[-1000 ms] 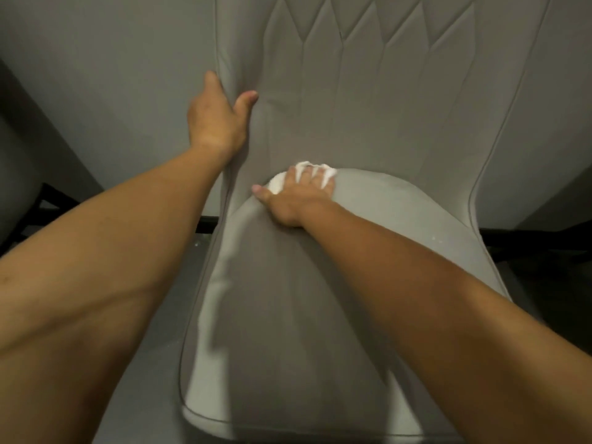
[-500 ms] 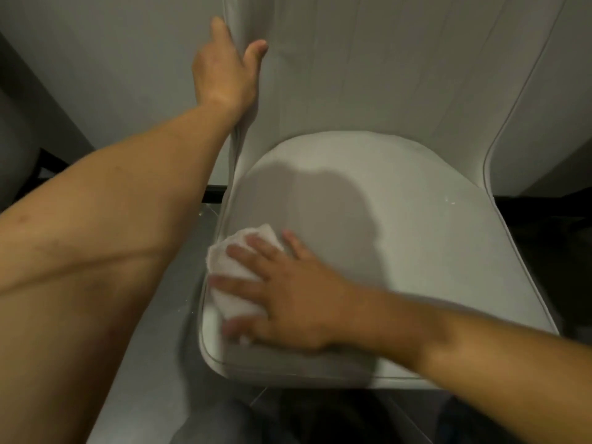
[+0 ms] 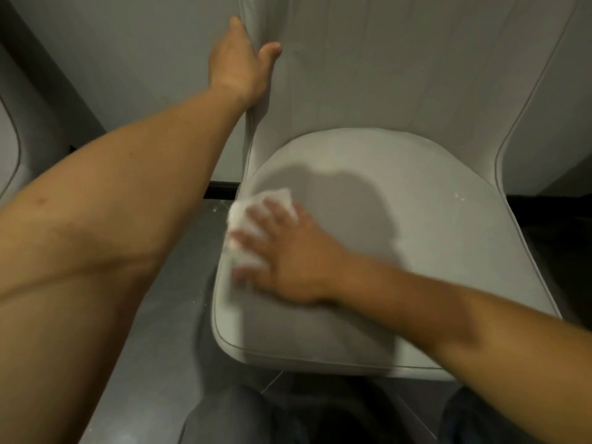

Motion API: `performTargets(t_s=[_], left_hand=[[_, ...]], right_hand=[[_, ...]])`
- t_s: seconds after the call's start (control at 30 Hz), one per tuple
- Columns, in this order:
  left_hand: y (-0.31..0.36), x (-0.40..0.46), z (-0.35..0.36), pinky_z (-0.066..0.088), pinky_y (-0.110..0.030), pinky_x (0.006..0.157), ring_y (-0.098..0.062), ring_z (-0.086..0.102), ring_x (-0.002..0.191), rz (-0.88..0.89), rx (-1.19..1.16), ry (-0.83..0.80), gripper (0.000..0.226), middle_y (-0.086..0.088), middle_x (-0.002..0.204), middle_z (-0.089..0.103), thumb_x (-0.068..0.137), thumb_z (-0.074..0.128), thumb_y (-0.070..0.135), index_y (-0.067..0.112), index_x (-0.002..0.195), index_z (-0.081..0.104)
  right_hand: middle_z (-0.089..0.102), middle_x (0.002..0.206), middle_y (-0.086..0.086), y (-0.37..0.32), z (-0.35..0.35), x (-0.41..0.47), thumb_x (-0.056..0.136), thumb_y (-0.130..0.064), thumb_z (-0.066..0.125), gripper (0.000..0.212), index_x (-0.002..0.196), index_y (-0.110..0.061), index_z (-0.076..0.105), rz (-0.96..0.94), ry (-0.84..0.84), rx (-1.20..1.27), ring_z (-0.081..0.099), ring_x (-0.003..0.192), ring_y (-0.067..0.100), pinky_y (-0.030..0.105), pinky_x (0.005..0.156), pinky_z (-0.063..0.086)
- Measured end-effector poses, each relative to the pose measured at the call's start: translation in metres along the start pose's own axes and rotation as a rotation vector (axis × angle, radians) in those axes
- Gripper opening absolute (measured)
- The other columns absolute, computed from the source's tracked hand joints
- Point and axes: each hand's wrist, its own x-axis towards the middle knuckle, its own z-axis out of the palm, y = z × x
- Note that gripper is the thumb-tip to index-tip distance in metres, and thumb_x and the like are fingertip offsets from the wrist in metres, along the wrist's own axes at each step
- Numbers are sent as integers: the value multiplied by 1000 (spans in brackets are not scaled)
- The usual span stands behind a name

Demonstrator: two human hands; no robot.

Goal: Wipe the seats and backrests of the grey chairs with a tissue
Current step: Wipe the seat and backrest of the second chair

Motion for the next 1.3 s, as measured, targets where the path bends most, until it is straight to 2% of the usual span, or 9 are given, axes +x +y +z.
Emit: performTargets(t_s=[0.1, 0.23, 0.33, 0.43, 0.6, 0.83, 1.07, 1.2, 1.3], left_hand=[[0, 3, -5, 43, -40, 93, -34, 52, 115, -7, -25, -51, 61, -14, 126, 56, 85, 59, 55, 10, 124, 47], [-2, 5, -5, 44, -42, 95, -35, 51, 116, 2, -26, -66, 62, -14, 128, 56, 85, 59, 55, 9, 126, 46], [-3, 3, -2, 44, -42, 95, -34, 52, 116, -3, -34, -57, 63, -14, 127, 56, 85, 59, 56, 10, 125, 46], [-3, 3, -2, 43, -42, 96, -35, 51, 116, -17, -51, -43, 62, -14, 127, 57, 84, 60, 55, 10, 124, 47], [-3, 2, 2, 42, -43, 94, -37, 50, 116, -5, -8, -13, 62, -15, 127, 56, 85, 57, 57, 10, 125, 46], [-10, 4, 13, 39, -50, 92, -43, 50, 112, -14, 38, 64, 69, -23, 122, 55, 84, 51, 61, 5, 123, 45], [-12, -8, 21, 39, -49, 78, -46, 52, 97, -47, -45, 184, 62, -26, 107, 58, 87, 49, 59, 3, 113, 45], [-7, -12, 22, 37, -46, 71, -44, 53, 88, -27, -63, 208, 54, -23, 97, 59, 89, 49, 57, 5, 104, 45], [-8, -13, 23, 38, -47, 70, -45, 53, 87, -22, -58, 213, 54, -23, 96, 59, 89, 48, 58, 5, 103, 45]], right_hand=[[36, 155, 5, -46, 7, -34, 92, -68, 32, 62, 140, -32, 50, -333, 78, -173, 18, 146, 36, 58, 117, 14], [27, 161, -5, -50, 17, -44, 90, -71, 45, 66, 148, -40, 39, -396, -25, -130, 12, 151, 30, 56, 119, 8], [18, 163, -3, -19, 12, -20, 93, -70, 36, 73, 155, -35, 23, -235, 23, -184, 11, 150, 28, 54, 118, 11], [3, 167, -3, 54, -3, 14, 93, -71, 13, 73, 157, -36, 7, 151, -34, -106, -1, 152, 25, 55, 119, 2], [-2, 167, -6, 179, -21, -8, 91, -77, 11, 72, 155, -45, 2, 638, -80, -64, -4, 153, 23, 58, 118, -3], [-2, 167, -4, 143, -16, -127, 88, -75, 6, 76, 156, -42, 1, 707, -41, 5, -5, 153, 22, 52, 121, 3], [-29, 158, -21, 58, -3, -249, 81, -83, -12, 73, 148, -54, -19, 739, -100, 43, -31, 145, 7, 36, 118, -12], [21, 164, 5, 46, -11, -251, 92, -76, 7, 73, 154, -41, 24, 769, -129, 16, 11, 149, 28, 57, 108, 26], [-16, 163, -16, 66, -7, -239, 81, -86, -5, 70, 146, -61, -10, 791, -46, 73, -22, 149, 13, 43, 121, -1]])
